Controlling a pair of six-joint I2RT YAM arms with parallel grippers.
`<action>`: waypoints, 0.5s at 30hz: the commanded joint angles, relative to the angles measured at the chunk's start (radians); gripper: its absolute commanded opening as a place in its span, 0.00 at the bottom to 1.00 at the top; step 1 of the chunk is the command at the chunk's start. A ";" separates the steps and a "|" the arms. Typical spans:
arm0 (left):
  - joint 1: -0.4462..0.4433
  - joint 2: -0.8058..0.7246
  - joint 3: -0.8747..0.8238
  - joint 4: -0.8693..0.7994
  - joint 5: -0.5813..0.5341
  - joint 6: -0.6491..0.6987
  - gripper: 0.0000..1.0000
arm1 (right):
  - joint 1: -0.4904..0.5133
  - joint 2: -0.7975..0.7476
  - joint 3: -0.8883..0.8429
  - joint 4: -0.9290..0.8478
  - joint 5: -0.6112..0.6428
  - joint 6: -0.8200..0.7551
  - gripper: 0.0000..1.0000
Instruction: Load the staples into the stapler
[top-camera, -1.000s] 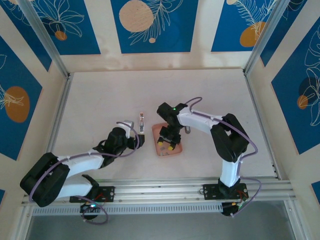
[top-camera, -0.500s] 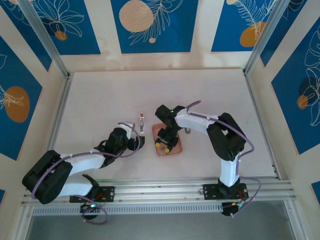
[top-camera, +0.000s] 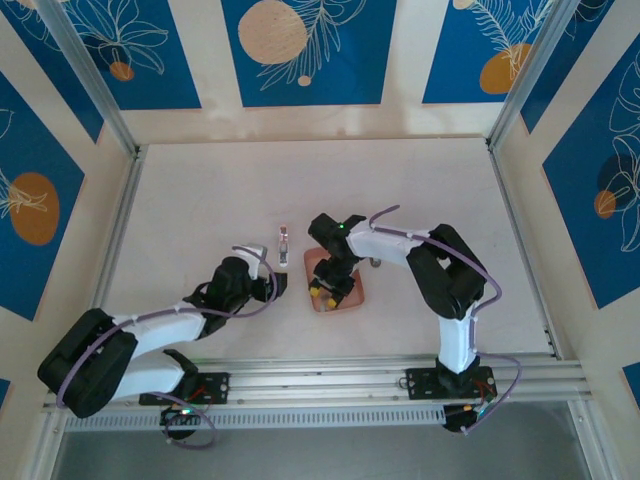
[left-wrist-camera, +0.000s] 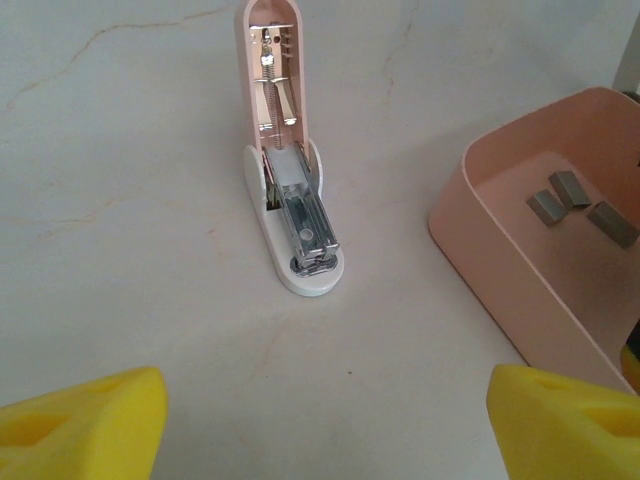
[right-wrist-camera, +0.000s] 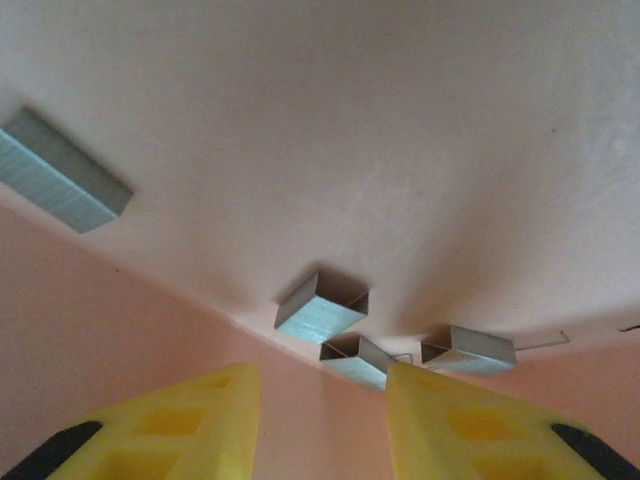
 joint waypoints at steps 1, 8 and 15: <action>0.014 -0.025 -0.013 -0.018 0.014 0.028 0.83 | -0.002 0.026 -0.003 -0.017 0.029 0.023 0.37; 0.025 -0.046 -0.010 -0.038 0.012 0.042 0.83 | -0.003 0.064 0.044 -0.049 0.091 0.002 0.34; 0.033 -0.049 -0.010 -0.048 0.020 0.043 0.83 | -0.003 0.069 0.060 -0.079 0.162 -0.018 0.26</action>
